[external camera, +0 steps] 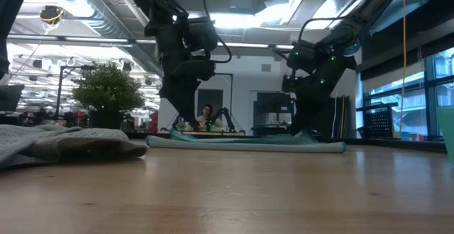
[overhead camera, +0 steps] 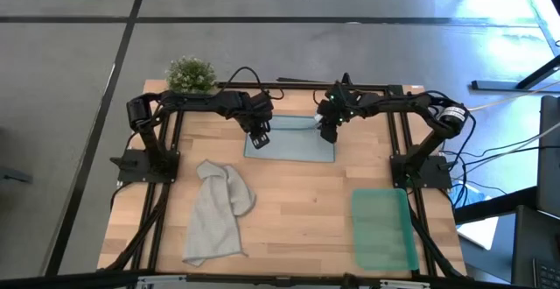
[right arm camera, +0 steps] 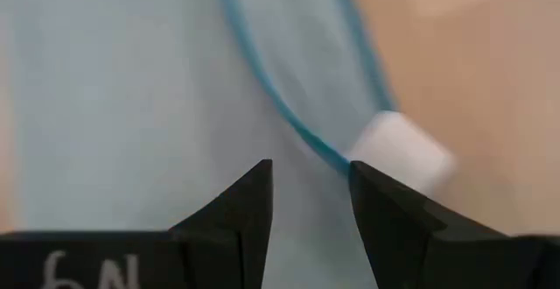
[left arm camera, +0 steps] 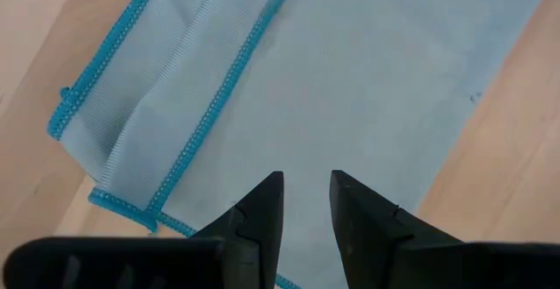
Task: Roll microfiber towels into tight, uniform cylinder then place into a basket
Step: Fold the blue towel
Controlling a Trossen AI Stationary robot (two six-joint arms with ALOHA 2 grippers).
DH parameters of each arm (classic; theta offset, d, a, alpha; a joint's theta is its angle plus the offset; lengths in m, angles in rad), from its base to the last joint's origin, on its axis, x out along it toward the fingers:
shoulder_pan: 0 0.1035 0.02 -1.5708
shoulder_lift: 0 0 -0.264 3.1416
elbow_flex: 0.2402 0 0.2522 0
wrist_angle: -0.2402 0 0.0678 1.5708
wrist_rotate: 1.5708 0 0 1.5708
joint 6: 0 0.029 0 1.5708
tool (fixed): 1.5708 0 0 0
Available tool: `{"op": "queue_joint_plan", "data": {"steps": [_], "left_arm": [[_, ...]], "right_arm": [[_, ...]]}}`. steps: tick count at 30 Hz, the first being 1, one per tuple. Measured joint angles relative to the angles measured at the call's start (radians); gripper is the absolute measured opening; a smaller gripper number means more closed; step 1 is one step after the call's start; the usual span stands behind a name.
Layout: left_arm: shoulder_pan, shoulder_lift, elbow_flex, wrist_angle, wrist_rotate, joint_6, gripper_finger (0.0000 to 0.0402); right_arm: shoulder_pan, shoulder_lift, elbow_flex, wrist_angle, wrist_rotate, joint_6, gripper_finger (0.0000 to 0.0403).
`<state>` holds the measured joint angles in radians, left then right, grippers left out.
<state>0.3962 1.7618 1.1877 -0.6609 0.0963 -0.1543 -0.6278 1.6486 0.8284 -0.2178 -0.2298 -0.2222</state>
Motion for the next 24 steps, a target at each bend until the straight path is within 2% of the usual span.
{"op": "queue_joint_plan", "data": {"steps": [9, 13, 18, 24], "left_arm": [[0.0, 0.0, 0.0, 0.001, -0.001, 0.0, 0.009], [-0.004, 0.0, 0.0, 0.022, 0.004, 0.009, 0.009], [-0.01, 0.0, -0.031, 0.128, 0.069, 0.083, 0.009], [0.046, 0.0, -0.081, 0.147, 0.069, 0.024, 0.009]], "right_arm": [[-0.04, 0.003, 0.0, 0.082, 0.206, 0.013, 0.0153], [-0.04, 0.0, 0.004, 0.068, 0.22, 0.017, 0.0153], [-0.04, -0.044, 0.052, 0.014, 0.203, 0.037, 0.0153], [-0.034, -0.107, 0.098, -0.061, 0.193, 0.037, 0.0153]]}}
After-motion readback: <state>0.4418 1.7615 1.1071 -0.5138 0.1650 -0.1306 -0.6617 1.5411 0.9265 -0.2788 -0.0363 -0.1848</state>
